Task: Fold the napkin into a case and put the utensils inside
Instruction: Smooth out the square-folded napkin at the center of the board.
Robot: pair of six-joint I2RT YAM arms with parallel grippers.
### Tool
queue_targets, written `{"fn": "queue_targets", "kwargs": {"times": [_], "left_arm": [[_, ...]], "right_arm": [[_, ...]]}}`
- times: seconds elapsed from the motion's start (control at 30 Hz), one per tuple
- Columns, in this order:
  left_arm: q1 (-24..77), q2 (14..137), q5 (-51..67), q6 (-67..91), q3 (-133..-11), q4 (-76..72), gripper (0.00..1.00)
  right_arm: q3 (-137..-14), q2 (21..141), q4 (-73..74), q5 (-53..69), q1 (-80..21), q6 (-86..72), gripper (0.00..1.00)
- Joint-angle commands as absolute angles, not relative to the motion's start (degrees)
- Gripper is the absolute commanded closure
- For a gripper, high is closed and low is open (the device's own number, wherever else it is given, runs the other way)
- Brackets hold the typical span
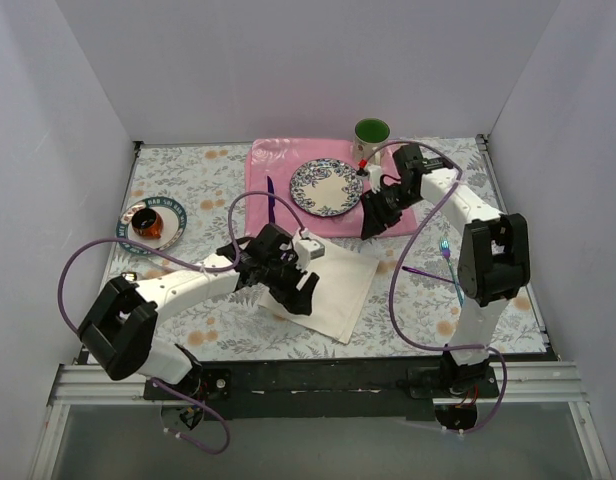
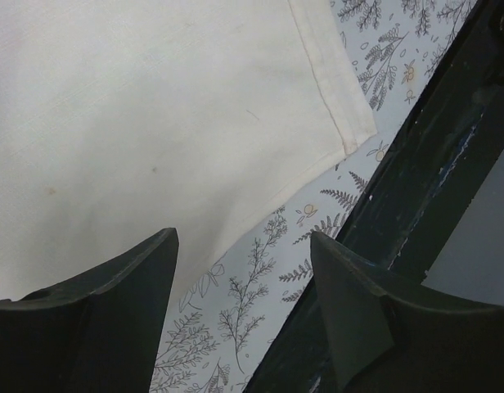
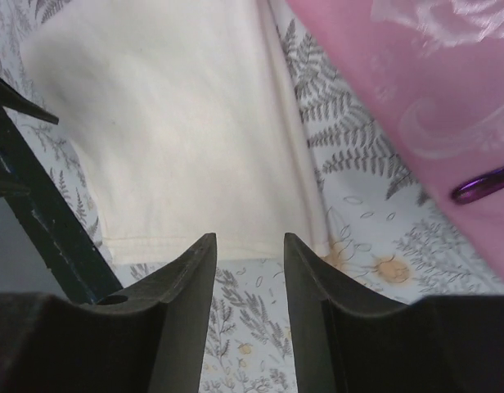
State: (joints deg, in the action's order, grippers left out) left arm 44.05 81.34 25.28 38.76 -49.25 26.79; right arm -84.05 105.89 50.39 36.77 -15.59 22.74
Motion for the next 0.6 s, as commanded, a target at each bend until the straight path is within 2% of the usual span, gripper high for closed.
{"fn": "queue_targets", "kwargs": {"times": [0.0, 0.23, 0.57], "left_arm": [[40.1, 79.6, 29.5, 39.6, -49.7, 26.3, 0.34], [35.9, 79.1, 31.8, 38.1, -50.3, 29.6, 0.34], [33.4, 82.6, 34.1, 39.3, -50.5, 29.2, 0.34]], "right_arm": [[-89.1, 112.1, 52.1, 34.4, -17.8, 23.9, 0.52], [-99.7, 121.0, 56.0, 32.7, -19.1, 26.2, 0.52], [-89.1, 119.1, 53.5, 33.6, -20.0, 28.8, 0.58]]}}
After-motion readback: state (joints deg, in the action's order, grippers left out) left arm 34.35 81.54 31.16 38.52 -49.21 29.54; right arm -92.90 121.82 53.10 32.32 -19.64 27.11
